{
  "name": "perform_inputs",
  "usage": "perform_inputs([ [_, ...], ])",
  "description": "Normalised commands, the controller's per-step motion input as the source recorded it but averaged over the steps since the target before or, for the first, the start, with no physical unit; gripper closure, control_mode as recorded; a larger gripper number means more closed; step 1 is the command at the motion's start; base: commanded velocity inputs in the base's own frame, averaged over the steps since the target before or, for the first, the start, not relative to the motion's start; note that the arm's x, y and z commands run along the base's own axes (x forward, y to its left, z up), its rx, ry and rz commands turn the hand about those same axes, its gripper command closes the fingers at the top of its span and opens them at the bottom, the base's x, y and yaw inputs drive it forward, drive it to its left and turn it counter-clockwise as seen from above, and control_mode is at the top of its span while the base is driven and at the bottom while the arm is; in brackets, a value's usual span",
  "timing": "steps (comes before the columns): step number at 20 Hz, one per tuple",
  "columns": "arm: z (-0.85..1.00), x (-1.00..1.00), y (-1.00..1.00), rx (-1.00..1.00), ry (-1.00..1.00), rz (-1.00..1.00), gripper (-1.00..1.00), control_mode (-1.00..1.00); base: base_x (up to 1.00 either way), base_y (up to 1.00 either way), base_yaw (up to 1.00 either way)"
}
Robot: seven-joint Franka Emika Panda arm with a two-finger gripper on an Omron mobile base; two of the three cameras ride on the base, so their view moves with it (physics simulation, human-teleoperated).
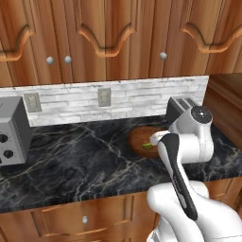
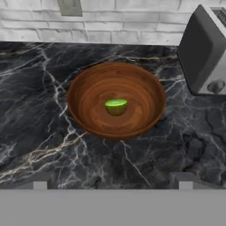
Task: Take the kiwi, potato, and chicken drumstick from the freezer and place them in the bowl on the counter.
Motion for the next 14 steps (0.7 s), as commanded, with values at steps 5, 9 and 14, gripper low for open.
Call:
perform_inputs([
  [5,0.83,-0.48,0.0,-0.01,0.06,0.0,-1.0,-1.0,0.0,0.0,0.0],
  [9,0.43,-0.9,0.0,-0.01,0.1,-0.01,-1.0,-1.0,0.0,0.0,0.0],
  [14,0.33,-0.87,0.0,0.0,0.09,-0.06,-1.0,-1.0,0.0,0.0,0.0],
])
